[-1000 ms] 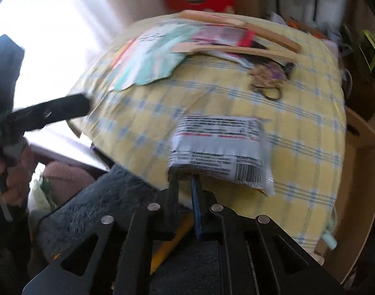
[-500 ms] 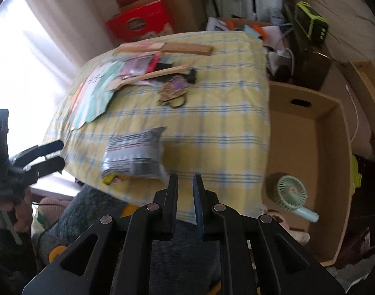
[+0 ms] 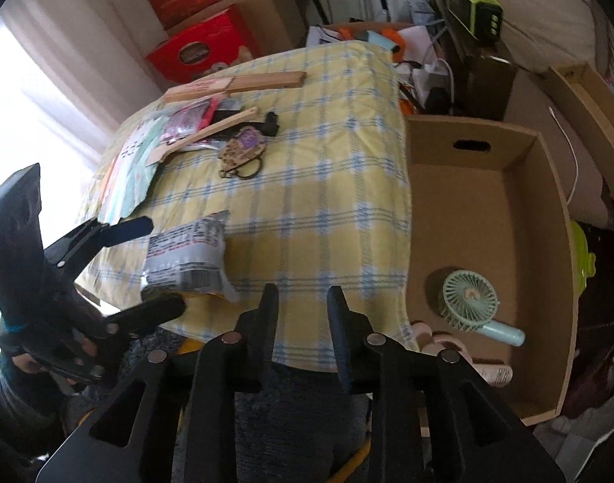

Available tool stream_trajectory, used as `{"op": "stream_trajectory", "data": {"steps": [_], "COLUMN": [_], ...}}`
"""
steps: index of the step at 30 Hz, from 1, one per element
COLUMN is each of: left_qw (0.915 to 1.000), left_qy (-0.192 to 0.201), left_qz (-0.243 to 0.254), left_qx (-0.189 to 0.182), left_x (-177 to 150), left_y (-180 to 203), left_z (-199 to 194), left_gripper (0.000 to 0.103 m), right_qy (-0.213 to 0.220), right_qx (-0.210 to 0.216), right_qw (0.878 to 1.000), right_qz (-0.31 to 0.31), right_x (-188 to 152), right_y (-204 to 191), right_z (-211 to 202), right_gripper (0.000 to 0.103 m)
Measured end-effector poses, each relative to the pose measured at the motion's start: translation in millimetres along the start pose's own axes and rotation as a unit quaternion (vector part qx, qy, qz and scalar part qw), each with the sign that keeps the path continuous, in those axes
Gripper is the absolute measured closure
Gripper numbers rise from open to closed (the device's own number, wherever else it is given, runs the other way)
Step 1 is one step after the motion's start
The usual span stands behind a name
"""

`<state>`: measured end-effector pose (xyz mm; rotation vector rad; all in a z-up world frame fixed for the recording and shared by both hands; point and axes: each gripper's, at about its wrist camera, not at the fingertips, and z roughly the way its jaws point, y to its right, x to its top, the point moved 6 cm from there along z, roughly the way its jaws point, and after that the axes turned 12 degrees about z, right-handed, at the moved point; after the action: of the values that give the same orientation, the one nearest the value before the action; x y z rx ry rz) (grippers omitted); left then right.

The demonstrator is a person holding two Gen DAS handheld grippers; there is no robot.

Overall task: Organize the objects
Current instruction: 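Grasp the white packet with the left gripper and lift it, then grasp the red snack packet with the right gripper while the left gripper holds the white packet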

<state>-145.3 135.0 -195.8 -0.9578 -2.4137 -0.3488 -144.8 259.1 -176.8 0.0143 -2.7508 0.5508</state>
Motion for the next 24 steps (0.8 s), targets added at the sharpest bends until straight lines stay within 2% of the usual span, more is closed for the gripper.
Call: {"op": "stream_trajectory", "data": {"steps": [3, 5, 6, 11, 17, 21, 24], "left_qw": [0.9998, 0.9998, 0.9998, 0.9996, 0.9995, 0.9978, 0.9935], "left_qy": [-0.004, -0.009, -0.012, -0.009, 0.024, 0.059, 0.073], "left_qz": [0.019, 0.020, 0.017, 0.025, 0.010, -0.031, -0.082], "left_qx": [-0.002, 0.002, 0.002, -0.002, -0.019, -0.002, 0.031], "left_x": [0.4, -1.5, -3.3, -4.3, -6.0, -25.0, -44.2], "left_y": [7.8, 8.6, 7.8, 3.4, 0.8, -17.7, -51.6], "left_z": [8.4, 12.1, 13.6, 11.1, -18.2, -63.1, -90.1], "left_gripper": [0.001, 0.016, 0.033, 0.050, 0.054, 0.054, 0.054], "right_qy": [0.001, 0.000, 0.000, 0.000, 0.012, 0.023, 0.043], "right_qx": [-0.001, 0.000, 0.000, 0.001, 0.003, -0.003, -0.023], "right_qw": [1.000, 1.000, 1.000, 1.000, 1.000, 1.000, 0.998], "right_qz": [0.012, 0.017, 0.018, 0.007, -0.001, -0.010, -0.044], "right_x": [1.1, 2.0, 2.2, 3.8, 10.8, 15.6, 23.1], "right_y": [8.4, 9.6, 9.5, -0.1, -15.3, -25.7, -40.8], "right_z": [-1.4, -2.1, -2.4, -3.3, -11.7, -17.8, -23.7], "right_gripper": [0.075, 0.075, 0.075, 0.073, 0.071, 0.071, 0.071]}}
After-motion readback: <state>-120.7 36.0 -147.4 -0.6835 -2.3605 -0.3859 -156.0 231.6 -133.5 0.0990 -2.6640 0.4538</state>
